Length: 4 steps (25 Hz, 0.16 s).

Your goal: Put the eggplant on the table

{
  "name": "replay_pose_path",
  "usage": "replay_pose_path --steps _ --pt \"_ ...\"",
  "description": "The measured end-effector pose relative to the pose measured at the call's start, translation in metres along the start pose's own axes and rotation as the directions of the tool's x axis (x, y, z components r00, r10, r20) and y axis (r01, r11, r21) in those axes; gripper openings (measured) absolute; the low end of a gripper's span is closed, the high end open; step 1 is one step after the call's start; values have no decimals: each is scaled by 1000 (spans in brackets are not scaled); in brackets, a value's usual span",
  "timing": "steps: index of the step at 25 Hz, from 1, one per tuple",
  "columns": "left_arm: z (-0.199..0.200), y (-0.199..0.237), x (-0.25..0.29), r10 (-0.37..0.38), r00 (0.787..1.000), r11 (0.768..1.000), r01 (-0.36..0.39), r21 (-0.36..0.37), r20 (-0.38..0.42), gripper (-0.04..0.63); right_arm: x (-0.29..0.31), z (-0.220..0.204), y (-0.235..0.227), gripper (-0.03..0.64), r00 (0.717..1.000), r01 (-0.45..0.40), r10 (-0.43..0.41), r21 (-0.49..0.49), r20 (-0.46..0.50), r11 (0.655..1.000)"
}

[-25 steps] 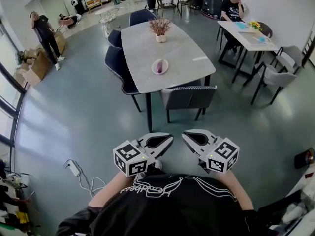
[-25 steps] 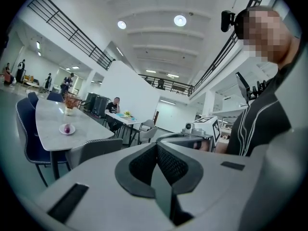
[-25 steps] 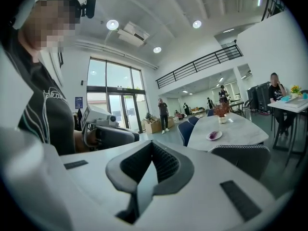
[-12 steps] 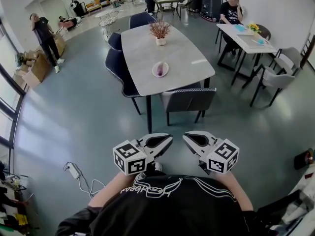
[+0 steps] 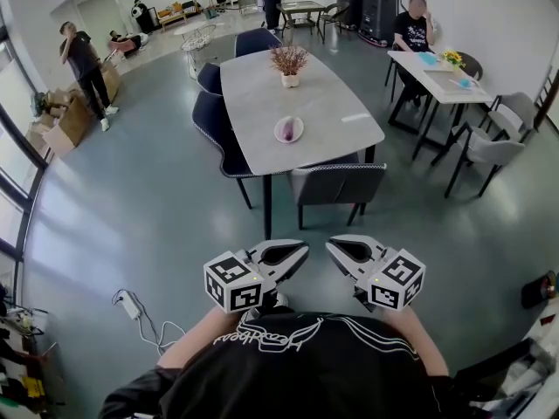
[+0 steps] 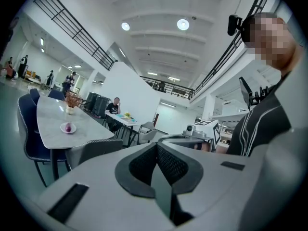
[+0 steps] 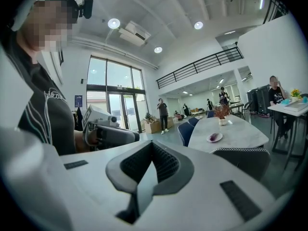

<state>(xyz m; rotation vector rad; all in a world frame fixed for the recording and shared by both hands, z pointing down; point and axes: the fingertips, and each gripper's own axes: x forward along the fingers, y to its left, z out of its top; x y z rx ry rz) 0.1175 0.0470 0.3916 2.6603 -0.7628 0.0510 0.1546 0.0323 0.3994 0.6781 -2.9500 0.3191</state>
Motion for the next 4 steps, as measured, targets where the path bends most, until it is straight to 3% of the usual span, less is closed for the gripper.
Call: replay_pose_path --steps 4 --pt "2 0 -10 10 1000 1000 -10 9 -1 9 6 3 6 7 1000 -9 9 -5 -2 1000"
